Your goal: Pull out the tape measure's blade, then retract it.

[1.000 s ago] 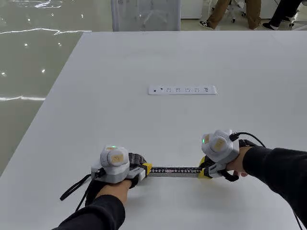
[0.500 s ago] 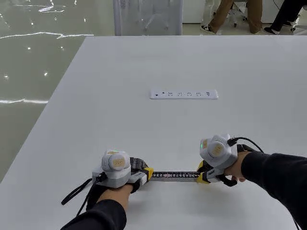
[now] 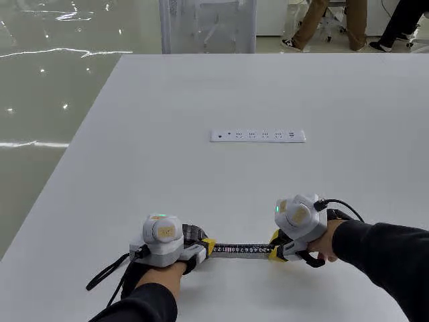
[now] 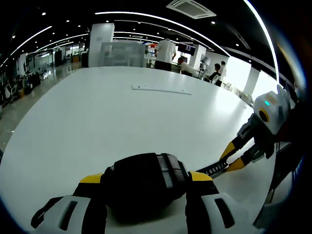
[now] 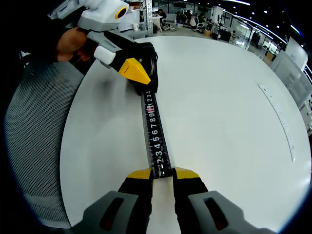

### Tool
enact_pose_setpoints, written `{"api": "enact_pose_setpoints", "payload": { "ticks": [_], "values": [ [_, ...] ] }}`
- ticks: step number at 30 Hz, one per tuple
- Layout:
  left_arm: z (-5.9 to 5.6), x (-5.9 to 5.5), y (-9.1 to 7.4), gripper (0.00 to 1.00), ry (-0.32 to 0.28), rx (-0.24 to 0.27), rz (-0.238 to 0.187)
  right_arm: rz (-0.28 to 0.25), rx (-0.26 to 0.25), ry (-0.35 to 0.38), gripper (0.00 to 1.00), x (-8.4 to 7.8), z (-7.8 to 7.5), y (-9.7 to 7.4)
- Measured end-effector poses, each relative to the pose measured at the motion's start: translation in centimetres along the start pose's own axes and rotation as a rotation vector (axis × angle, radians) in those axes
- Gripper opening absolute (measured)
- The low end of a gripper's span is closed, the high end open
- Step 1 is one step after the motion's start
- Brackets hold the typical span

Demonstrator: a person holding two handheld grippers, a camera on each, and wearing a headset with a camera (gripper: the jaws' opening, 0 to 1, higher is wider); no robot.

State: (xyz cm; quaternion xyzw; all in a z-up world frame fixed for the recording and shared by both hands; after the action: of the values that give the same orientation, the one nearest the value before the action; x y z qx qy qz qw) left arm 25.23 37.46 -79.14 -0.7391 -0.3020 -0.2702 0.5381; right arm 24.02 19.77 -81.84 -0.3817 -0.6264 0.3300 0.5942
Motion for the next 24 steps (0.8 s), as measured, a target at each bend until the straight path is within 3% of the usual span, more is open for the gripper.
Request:
{"api": "enact_pose_setpoints", "payload": {
  "ticks": [24],
  "values": [
    [0.0,0.0,0.0,0.62,-0.008,-0.001,0.003,-0.023,-0.008,0.004,0.12,1.9,0.1,1.0]
  ]
}}
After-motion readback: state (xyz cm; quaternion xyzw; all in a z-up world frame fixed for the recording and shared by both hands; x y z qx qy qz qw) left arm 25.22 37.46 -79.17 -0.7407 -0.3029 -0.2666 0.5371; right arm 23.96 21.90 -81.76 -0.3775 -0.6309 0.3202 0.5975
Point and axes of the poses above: the centre of the closed fingertips' face, and the gripper's own axes: y roughly forward along the fingers, z roughly to its left, x roughly out of its top, the point moved 1 cm from there along -y, roughly backward along the fingers, and after that the axes turned 9 degrees about -y, right-handed, at the moved point
